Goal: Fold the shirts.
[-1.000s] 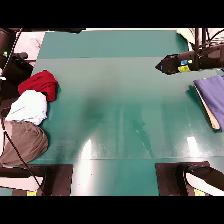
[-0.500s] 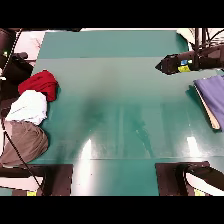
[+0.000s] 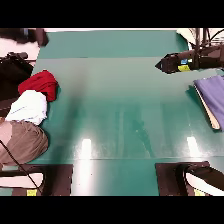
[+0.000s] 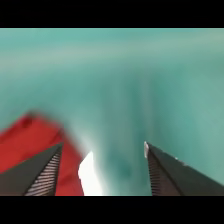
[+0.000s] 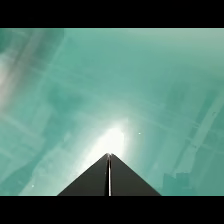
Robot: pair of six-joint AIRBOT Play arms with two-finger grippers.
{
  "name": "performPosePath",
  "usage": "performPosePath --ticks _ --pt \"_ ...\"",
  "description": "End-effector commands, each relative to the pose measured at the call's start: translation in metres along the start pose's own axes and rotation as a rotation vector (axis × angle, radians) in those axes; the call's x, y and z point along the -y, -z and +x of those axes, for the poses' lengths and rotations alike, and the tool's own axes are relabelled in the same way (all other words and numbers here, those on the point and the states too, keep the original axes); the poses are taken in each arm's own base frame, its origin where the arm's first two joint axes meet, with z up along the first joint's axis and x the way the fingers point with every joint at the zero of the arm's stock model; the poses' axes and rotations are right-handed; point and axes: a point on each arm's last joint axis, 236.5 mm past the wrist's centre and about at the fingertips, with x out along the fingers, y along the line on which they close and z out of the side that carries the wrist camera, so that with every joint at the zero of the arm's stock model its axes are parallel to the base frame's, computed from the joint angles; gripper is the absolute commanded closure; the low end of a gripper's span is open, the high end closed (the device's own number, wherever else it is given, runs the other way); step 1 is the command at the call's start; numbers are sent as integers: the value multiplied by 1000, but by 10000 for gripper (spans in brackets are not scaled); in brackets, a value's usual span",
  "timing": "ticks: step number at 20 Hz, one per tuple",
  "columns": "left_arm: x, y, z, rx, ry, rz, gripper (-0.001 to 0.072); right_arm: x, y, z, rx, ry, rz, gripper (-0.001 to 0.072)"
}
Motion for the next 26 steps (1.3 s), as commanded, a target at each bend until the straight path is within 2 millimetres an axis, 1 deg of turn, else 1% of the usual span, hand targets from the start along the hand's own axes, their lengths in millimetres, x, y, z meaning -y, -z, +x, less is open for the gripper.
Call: performPosePath --ticks 1,2,4,5,6,7,9,12,13,15,16,17,18,19,20,21,22,23,24,25,26 --pt "-56 88 58 -236 -109 -46 106 -1 1 0 -5 -2 0 692" --pt "-65 108 78 -270 -120 -52 106 -2 3 0 -12 -4 -1 693" --pt "-76 137 107 -330 -130 -65 104 -4 7 0 -29 -9 -3 692" --pt "-79 145 119 -352 -138 -58 88 -4 8 0 -33 -11 -3 693" --pt "-88 153 128 -371 -171 -26 77 -5 8 0 -34 -14 -1 693" --pt "-94 156 136 -375 -191 -4 77 -5 8 0 -34 -15 -1 693" --pt "-100 154 148 -351 -208 19 77 -5 8 0 -33 -14 -1 693" --pt "-102 145 155 -307 -215 34 79 -5 6 0 -26 -13 -1 693" --pt "-102 145 158 -302 -214 35 78 -5 6 0 -26 -13 -1 693" --pt "-102 155 164 -331 -210 34 81 -5 6 0 -26 -13 -1 693" --pt "-101 160 164 -349 -208 31 148 -5 6 0 -26 -13 -1 693" --pt "-101 162 163 -357 -208 27 363 -5 6 0 -26 -13 -1 693" --pt "-101 159 160 -356 -208 24 599 -5 6 0 -25 -14 0 693" --pt "-101 152 155 -346 -211 21 685 -5 5 0 -21 -13 -1 693" --pt "-102 140 147 -321 -216 18 685 -5 2 0 -10 -12 -1 693" --pt "-103 119 135 -272 -221 15 686 -6 -3 -3 7 -12 -5 692" --pt "-103 87 113 -193 -228 19 686 -8 -13 -9 39 -12 -14 693" --pt "-100 48 82 -92 -237 28 686 -11 -27 -18 78 -12 -26 692" --pt "-93 10 44 9 -241 56 686 -16 -44 -30 134 -11 -43 693" --pt "-80 -28 -5 120 -240 98 687 -22 -62 -43 195 -11 -59 693" --pt "-65 -56 -53 215 -234 139 687 -27 -80 -58 257 -12 -74 693"
